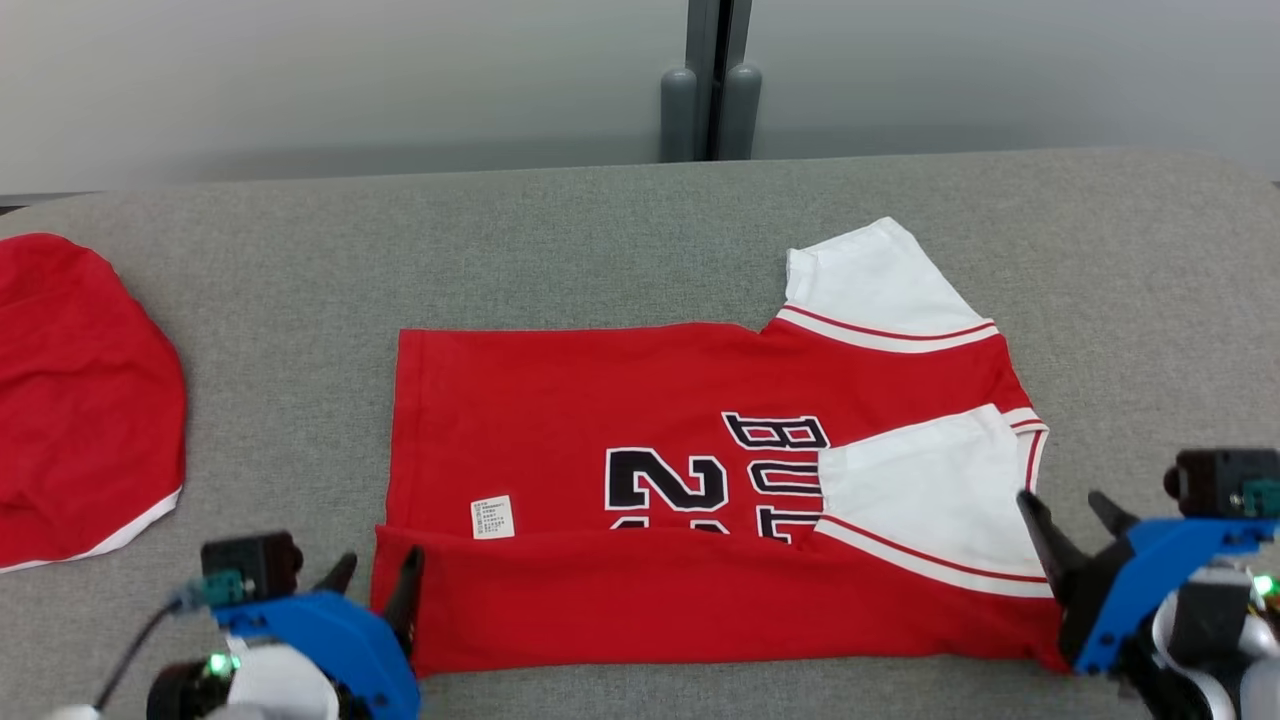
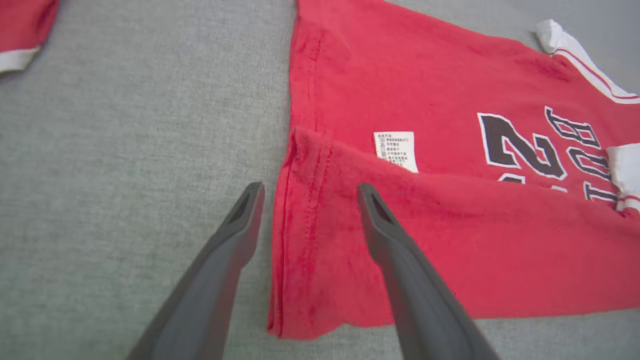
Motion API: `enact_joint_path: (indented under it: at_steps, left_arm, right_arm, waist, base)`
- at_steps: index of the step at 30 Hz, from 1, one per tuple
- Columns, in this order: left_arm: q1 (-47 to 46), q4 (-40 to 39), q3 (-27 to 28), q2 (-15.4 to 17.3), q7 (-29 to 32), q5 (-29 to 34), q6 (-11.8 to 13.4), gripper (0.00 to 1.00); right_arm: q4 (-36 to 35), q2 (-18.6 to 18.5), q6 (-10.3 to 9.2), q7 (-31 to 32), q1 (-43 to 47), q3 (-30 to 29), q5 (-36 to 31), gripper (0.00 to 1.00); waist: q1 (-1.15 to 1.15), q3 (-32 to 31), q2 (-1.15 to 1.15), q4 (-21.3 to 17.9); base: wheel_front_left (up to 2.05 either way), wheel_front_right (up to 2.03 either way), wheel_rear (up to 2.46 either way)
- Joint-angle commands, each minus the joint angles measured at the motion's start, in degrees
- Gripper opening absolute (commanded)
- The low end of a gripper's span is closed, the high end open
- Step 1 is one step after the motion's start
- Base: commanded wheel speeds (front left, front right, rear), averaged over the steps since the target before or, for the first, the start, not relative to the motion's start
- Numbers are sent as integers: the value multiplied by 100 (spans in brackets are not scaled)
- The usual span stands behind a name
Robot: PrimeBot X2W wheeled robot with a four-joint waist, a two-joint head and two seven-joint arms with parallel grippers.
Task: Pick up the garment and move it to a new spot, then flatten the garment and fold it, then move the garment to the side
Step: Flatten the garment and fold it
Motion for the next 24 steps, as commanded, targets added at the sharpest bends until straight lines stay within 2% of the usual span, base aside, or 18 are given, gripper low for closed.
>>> enact_joint_path:
  at_steps: [1,8,12,15,20,24]
  left_arm:
    - [-419,-32,100,142,200,-70,-208,100]
    - [-1931,467,171,557,1014,-61,-990,100]
    - [-2638,847,216,601,1551,-338,-1491,100]
    - [-3032,1089,323,640,1895,-595,-1707,100]
    - [-3516,1359,394,844,2477,-727,-1712,100]
    - [-3717,1399,256,974,2819,-648,-1764,100]
  right_arm:
    - [-12,-32,3,106,-422,108,-118,100]
    - [736,-589,3,416,-2105,912,32,100]
    - [1395,-784,3,383,-3088,1392,164,100]
    - [1897,-849,3,215,-3728,1712,177,100]
    - [2653,-862,2,-43,-4601,2119,253,100]
    - [3051,-897,2,-210,-4956,2253,319,100]
  waist:
    - [0,47,0,15]
    - [0,331,0,-87]
    - [0,609,0,-213]
    - [0,834,0,-312]
    - [0,1236,0,-466]
    - [0,1382,0,-526]
  base:
    - [0,0,0]
    - [0,0,0]
    - [0,0,0]
    - [0,0,0]
    - [0,0,0]
    - [0,0,0]
